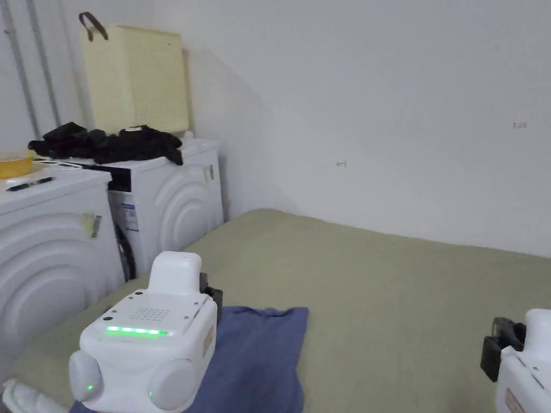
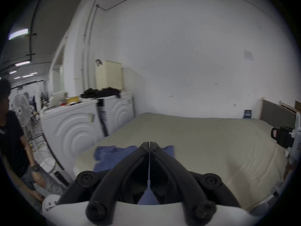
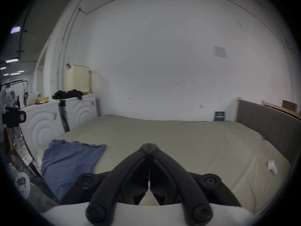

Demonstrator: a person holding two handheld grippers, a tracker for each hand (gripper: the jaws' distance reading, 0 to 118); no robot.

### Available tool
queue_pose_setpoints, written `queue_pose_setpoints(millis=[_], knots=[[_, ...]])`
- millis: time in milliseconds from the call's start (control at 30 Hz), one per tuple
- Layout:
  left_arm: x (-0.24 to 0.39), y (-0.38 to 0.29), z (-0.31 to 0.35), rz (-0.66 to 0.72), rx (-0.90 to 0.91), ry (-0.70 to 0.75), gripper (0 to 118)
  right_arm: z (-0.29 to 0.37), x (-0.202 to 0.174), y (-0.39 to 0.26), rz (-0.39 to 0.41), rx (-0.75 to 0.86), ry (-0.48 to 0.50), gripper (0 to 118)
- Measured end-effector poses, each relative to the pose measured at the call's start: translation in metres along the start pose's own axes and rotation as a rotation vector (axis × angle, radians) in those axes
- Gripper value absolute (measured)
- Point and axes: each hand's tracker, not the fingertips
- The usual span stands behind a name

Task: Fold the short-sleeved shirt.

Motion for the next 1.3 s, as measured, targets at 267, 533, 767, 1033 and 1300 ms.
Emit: queue_pose_setpoints(millis=[267,533,767,1033,1300], knots=[[-0.065,-0.012,0.002,0.042,-0.053,0.151,0,-0.023,-0.056,-0.007,0.006,-0.017,0.141,3],[-0.066,-0.029,-0.041,0.069,-0.137,0.132,0,-0.044,-0.063,-0.024,0.035,-0.061,0.171,3],[-0.035,-0.057,-0.139,0.073,-0.321,0.017,1,-0.056,-0.052,-0.051,0.04,-0.138,0.174,3],[-0.007,-0.116,-0.283,0.073,-0.631,-0.038,35,-0.069,-0.035,-0.105,0.003,-0.299,0.194,3],[0.015,-0.161,-0.343,0.061,-0.833,-0.079,118,-0.085,-0.03,-0.141,-0.006,-0.393,0.205,3]])
